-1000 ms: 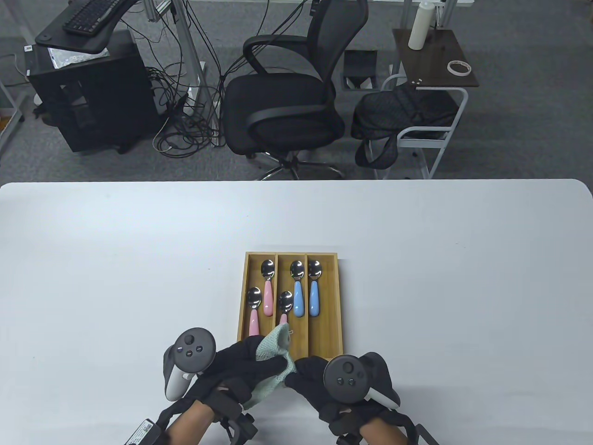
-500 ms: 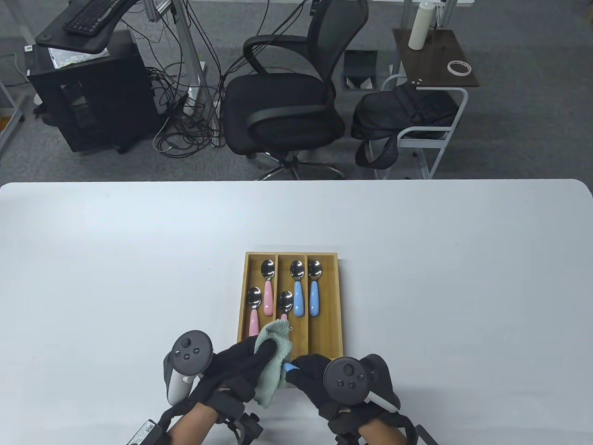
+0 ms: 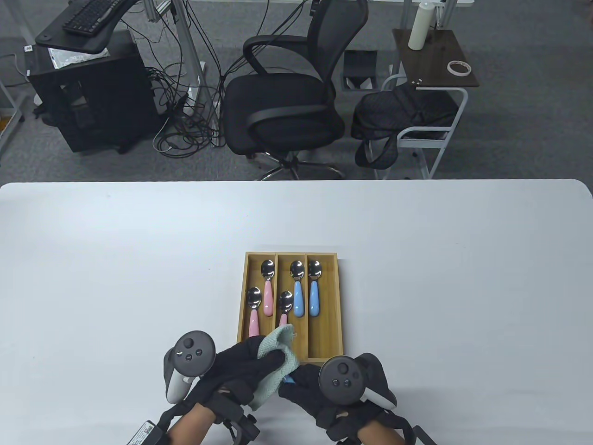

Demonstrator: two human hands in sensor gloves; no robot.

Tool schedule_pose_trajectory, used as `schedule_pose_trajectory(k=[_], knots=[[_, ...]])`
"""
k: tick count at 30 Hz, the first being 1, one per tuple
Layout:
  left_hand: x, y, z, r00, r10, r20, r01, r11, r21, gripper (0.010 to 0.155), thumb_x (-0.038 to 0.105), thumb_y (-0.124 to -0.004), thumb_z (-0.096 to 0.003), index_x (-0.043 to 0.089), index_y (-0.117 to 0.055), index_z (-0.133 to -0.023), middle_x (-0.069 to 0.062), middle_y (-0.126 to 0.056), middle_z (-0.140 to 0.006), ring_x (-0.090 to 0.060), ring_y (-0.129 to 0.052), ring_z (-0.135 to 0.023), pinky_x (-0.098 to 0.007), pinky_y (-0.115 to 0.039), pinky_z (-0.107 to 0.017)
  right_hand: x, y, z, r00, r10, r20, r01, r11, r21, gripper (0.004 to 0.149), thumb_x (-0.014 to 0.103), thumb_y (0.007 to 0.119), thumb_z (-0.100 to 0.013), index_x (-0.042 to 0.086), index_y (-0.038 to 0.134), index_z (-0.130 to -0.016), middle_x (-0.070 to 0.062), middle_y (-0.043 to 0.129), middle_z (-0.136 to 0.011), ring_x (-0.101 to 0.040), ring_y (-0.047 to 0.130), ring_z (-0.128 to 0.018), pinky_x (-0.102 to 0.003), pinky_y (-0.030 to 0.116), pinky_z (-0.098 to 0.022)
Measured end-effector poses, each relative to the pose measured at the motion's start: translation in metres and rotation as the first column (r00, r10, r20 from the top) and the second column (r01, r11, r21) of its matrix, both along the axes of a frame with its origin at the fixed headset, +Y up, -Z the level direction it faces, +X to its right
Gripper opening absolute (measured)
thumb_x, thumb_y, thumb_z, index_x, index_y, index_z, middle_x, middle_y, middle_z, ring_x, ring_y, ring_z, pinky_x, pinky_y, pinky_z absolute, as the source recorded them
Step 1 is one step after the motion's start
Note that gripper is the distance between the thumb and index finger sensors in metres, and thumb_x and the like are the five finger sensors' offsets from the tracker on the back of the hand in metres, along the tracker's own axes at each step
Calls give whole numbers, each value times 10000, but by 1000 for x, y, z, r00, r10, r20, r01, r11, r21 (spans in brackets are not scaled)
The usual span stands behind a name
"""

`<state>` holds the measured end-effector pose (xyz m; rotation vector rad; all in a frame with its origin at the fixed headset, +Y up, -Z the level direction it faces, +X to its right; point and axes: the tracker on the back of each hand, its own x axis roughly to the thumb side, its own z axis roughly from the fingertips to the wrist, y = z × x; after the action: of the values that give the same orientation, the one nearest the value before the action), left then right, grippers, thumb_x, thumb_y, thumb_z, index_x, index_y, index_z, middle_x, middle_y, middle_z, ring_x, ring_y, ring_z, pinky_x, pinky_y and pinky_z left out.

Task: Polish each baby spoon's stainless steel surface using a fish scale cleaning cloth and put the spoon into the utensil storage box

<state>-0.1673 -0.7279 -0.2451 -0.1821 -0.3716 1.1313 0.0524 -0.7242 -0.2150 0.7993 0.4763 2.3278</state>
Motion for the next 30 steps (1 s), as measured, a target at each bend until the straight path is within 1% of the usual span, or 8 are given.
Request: schedule_pose_trajectory(k=[4, 10, 12, 13, 16, 19, 22, 30], knots=[[-7, 0, -2, 998, 37, -57, -37, 999, -1, 521, 476, -695, -592, 77, -789, -914, -19, -962, -699, -158, -1063, -534, -413, -912, -465, -3, 4, 3, 1000, 20, 2, -20, 997, 73, 507, 515, 669, -610, 141, 688, -952, -76, 827, -814, -234, 947, -590, -365, 861, -444], [-19, 6, -7, 991, 0, -131, 7, 998, 58, 478, 464, -666, -604, 118, -791, -910, -25, -961, -721, -184, -1062, -555, -429, -903, -476, -3, 6, 3, 1000, -4, 26, 2, 998, 68, 507, 490, 663, -621, 97, 706, -939, -86, 840, -748, -202, 946, -483, -304, 861, -365], [-25, 8, -8, 982, -24, -189, 41, 995, 87, 468, 467, -653, -610, 130, -792, -903, 10, -960, -717, -170, -1062, -557, -424, -906, -476, -2, 6, 3, 1000, 8, 29, -9, 998, 56, 501, 479, 664, -623, 90, 708, -936, -93, 841, -745, -205, 946, -473, -300, 861, -356], [-35, 10, -10, 963, -7, -268, 34, 995, 97, 468, 468, -650, -612, 128, -791, -901, 29, -959, -704, -150, -1064, -548, -414, -911, -472, 1, 6, 2, 999, 14, 34, -16, 999, 37, 500, 474, 664, -625, 88, 704, -939, -98, 837, -750, -211, 944, -475, -299, 860, -355], [-67, 11, -18, 927, 104, -360, -97, 995, 38, 473, 468, -660, -614, 121, -789, -907, 18, -960, -712, -164, -1063, -556, -423, -907, -474, 9, 7, -3, 988, -24, 149, 21, 1000, 19, 500, 467, 653, -632, 77, 694, -943, -111, 830, -756, -217, 942, -473, -298, 860, -350], [-92, 3, -21, 883, 248, -399, -299, 952, -68, 476, 455, -664, -623, 102, -782, -920, -11, -954, -729, -200, -1054, -571, -449, -892, -481, 20, 5, -15, 946, -12, 324, 19, 1000, -19, 511, 448, 659, -635, 39, 695, -938, -138, 831, -747, -233, 942, -460, -314, 859, -336], [-104, -2, -25, 825, 357, -439, -432, 898, -81, 478, 455, -663, -625, 99, -778, -923, -15, -952, -731, -204, -1051, -575, -453, -888, -485, 32, 1, -33, 877, 45, 479, -54, 999, 5, 534, 449, 680, -628, 17, 688, -942, -144, 836, -737, -233, 946, -446, -312, 863, -323], [-96, 5, -23, 863, 366, -348, -415, 907, -74, 480, 459, -666, -625, 100, -780, -923, -9, -954, -723, -199, -1053, -569, -449, -890, -482, 28, 5, -88, 741, 208, 638, -275, 961, 7, 600, 407, 695, -630, -45, 580, -1008, -123, 833, -732, -181, 954, -400, -272, 875, -286]])
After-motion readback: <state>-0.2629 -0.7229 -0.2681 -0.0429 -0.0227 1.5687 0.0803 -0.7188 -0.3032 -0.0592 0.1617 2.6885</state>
